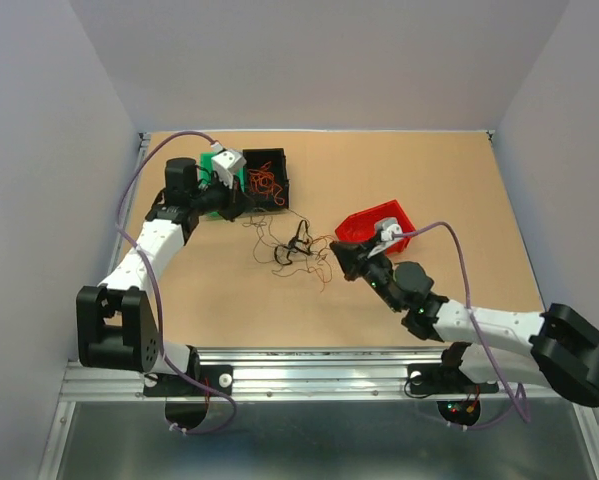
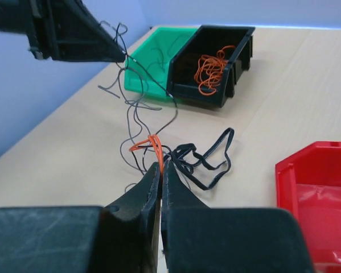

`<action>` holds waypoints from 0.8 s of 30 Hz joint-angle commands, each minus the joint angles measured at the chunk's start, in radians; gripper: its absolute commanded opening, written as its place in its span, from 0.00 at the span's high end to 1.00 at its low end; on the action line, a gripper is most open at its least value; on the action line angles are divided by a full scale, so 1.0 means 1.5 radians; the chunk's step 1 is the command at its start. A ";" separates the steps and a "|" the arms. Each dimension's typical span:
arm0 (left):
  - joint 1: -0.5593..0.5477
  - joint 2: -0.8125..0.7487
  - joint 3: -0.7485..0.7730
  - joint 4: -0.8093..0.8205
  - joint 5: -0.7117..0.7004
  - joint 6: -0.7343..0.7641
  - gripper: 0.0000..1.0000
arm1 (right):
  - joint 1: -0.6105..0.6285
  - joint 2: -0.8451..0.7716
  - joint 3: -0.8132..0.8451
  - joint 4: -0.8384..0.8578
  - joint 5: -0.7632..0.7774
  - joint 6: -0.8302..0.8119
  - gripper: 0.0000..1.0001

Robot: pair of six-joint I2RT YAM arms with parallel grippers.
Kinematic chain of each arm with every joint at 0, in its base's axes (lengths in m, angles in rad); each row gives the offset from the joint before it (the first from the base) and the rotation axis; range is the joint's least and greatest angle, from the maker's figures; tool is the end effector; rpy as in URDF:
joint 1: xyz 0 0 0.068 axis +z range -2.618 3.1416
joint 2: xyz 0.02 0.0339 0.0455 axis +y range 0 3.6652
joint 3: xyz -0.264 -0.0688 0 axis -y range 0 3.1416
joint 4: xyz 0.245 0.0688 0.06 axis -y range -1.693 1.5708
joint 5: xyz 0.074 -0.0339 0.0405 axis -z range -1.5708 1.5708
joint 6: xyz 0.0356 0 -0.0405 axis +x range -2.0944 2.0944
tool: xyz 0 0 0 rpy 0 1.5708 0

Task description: Untangle the cables

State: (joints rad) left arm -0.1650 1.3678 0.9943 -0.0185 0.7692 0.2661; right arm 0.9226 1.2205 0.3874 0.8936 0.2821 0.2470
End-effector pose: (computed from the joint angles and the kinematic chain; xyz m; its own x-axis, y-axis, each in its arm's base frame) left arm 0.3005 -0.0751 0.3005 -0.1658 0.2191 -0.9615 0.8247 0.5654 -0.0134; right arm 0.1568 0.1906 0.2271 -0.1108 0.2427 -0.9638 -0.5887 0.7653 0.2604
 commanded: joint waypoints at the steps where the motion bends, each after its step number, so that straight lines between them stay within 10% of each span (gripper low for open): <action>1: 0.073 0.014 0.036 0.061 0.010 -0.077 1.00 | -0.002 -0.122 -0.063 -0.081 0.072 0.044 0.99; 8: 0.105 0.043 0.039 0.081 0.063 -0.103 1.00 | -0.003 -0.452 -0.136 -0.236 0.142 0.105 0.99; 24: 0.105 -0.026 -0.003 0.120 -0.065 -0.122 1.00 | -0.002 -0.812 -0.158 -0.462 0.412 0.153 0.99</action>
State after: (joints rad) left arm -0.0097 1.4258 1.0050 0.0807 0.7258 0.0975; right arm 0.9226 0.0914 0.1589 0.3000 0.7364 0.4683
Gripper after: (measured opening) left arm 0.040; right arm 0.031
